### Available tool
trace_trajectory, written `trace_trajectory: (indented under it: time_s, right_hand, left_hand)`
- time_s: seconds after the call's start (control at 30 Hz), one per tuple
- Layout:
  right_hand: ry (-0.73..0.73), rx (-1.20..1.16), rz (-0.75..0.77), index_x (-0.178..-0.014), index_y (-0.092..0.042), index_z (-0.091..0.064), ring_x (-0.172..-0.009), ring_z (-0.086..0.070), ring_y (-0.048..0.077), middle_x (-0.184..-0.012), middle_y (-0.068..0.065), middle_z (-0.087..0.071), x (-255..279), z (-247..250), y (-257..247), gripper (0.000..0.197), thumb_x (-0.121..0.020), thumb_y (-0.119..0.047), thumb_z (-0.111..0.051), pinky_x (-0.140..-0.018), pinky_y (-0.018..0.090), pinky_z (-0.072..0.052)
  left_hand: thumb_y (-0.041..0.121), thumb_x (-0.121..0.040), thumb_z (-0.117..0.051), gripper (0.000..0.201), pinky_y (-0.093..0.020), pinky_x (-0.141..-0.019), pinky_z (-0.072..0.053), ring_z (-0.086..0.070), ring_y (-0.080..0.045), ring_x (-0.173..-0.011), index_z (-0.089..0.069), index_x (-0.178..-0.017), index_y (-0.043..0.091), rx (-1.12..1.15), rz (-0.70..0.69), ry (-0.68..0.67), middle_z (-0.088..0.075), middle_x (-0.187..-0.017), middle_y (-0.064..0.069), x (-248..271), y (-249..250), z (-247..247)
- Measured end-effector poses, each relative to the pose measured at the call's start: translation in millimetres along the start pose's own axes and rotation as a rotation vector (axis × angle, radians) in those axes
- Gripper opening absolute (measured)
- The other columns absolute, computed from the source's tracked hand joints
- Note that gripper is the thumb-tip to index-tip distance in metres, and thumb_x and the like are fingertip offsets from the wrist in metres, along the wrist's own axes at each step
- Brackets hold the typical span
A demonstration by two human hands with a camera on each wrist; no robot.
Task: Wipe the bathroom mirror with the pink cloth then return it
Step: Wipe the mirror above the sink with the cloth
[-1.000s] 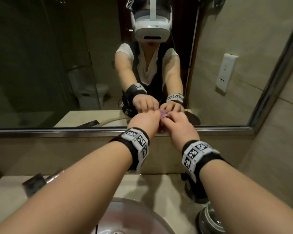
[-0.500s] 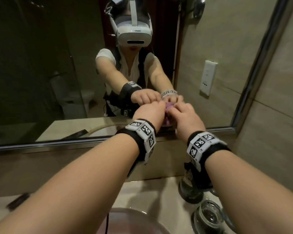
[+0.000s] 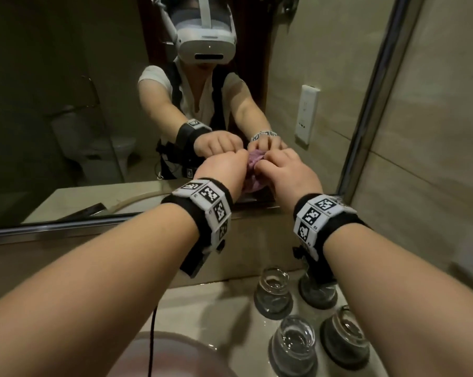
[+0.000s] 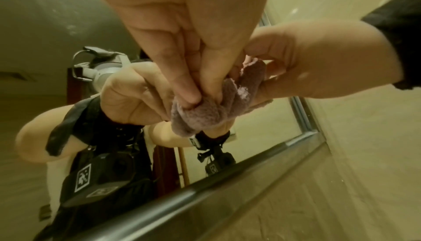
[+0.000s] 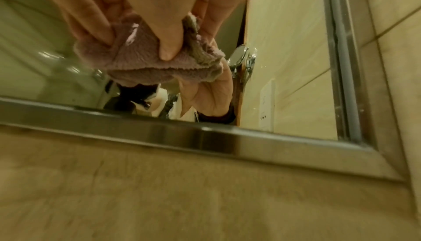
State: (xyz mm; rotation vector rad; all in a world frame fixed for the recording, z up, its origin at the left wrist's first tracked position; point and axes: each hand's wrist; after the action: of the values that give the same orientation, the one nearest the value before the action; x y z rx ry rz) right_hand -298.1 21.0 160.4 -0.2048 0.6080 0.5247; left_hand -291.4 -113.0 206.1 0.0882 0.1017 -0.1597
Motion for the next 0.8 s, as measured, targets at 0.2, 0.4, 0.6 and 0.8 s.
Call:
trace_trajectory:
  time_s: [0.2,0.4,0.6,0.8]
  right_hand:
    - [-0.096,-0.148,-0.257,-0.121,-0.015,-0.059,-0.119,-0.042,0.029,-0.129,0.009,-0.051,38,-23,10,0.035,-0.087,-0.008,-0.053,-0.090,0.038,-0.046]
    - [-0.116,-0.078,-0.273,-0.112,-0.015,-0.059,-0.115,-0.040,0.031,-0.126,0.011,-0.047,20,-7,24,0.026,-0.086,-0.014,-0.055,-0.085,0.038,-0.045]
    - [0.109,-0.110,-0.339,-0.105,-0.013,-0.062,-0.117,-0.042,0.032,-0.130,0.015,-0.049,13,19,42,0.025,-0.083,-0.005,-0.054,-0.088,0.037,-0.043]
    - [-0.062,-0.138,-0.518,-0.105,-0.009,-0.058,-0.113,-0.041,0.031,-0.124,0.015,-0.048,41,-14,40,0.025,-0.085,-0.001,-0.047,-0.088,0.035,-0.039]
  left_hand:
    - [0.025,-0.097,-0.046,0.040,-0.041,-0.091,-0.047,-0.058,-0.031,-0.116,-0.042,-0.133,0.008,-0.120,-0.104,0.020,-0.054,-0.131,-0.013,10,25,-40]
    - [0.019,-0.096,-0.046,0.038,-0.042,-0.090,-0.048,-0.059,-0.033,-0.113,-0.041,-0.131,0.007,-0.084,-0.096,0.070,-0.054,-0.130,-0.014,7,32,-34]
    - [0.016,-0.093,-0.053,0.044,-0.039,-0.089,-0.048,-0.058,-0.031,-0.116,-0.040,-0.134,0.005,-0.001,-0.090,0.113,-0.054,-0.131,-0.014,-18,60,-1]
    - [0.016,-0.096,-0.045,0.039,-0.041,-0.089,-0.048,-0.056,-0.033,-0.118,-0.040,-0.133,0.004,-0.081,-0.185,0.004,-0.051,-0.133,-0.015,-12,67,-44]
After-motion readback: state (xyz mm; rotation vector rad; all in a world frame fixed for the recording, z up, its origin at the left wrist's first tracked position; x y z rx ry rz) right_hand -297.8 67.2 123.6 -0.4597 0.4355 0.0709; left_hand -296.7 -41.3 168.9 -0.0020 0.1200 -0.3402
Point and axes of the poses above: each hand's wrist, its own x-axis away from the middle knuckle, its own z-axis out of the back of the hand, y = z × x
